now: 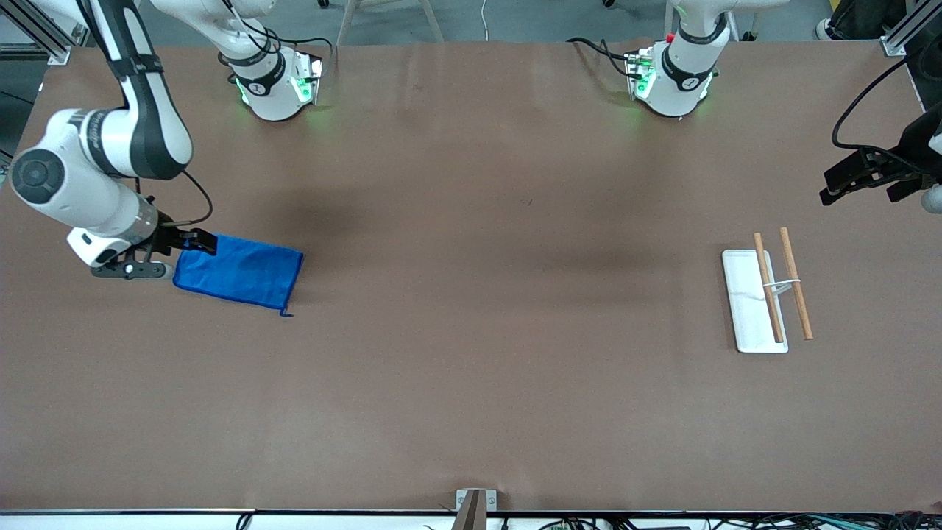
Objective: Right arm passes towel to left arm to hang
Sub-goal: 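Reach the right gripper down and grasp the blue towel's edge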
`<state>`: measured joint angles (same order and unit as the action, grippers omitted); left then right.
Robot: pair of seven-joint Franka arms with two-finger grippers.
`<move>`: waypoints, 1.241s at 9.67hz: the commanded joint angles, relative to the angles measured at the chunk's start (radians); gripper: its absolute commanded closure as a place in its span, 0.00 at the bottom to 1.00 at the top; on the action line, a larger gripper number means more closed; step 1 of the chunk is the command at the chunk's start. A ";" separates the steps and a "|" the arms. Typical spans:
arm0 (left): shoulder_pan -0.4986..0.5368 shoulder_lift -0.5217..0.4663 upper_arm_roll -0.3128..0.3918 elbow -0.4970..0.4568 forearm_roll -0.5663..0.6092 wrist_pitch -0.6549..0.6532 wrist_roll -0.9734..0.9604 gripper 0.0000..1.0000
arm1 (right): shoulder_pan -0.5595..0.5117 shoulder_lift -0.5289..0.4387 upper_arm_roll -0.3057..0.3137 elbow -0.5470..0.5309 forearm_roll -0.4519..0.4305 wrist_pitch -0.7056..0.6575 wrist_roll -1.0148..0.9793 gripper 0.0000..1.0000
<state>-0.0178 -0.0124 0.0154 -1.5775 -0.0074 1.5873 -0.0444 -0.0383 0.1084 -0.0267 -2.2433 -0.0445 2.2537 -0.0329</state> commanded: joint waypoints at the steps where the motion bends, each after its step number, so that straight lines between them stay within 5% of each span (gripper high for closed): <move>1: -0.001 0.020 0.000 -0.009 0.000 0.006 -0.014 0.00 | -0.011 0.049 0.004 -0.010 -0.014 0.052 -0.009 0.00; 7: -0.004 0.023 0.000 -0.007 -0.005 0.005 -0.012 0.00 | -0.023 0.235 0.002 -0.044 -0.014 0.313 -0.004 0.00; 12: -0.001 0.025 0.000 -0.006 -0.006 0.006 0.006 0.00 | -0.026 0.290 -0.001 -0.108 -0.014 0.481 -0.007 0.06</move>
<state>-0.0183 -0.0098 0.0151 -1.5770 -0.0074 1.5874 -0.0441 -0.0466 0.3917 -0.0339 -2.3092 -0.0470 2.6593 -0.0335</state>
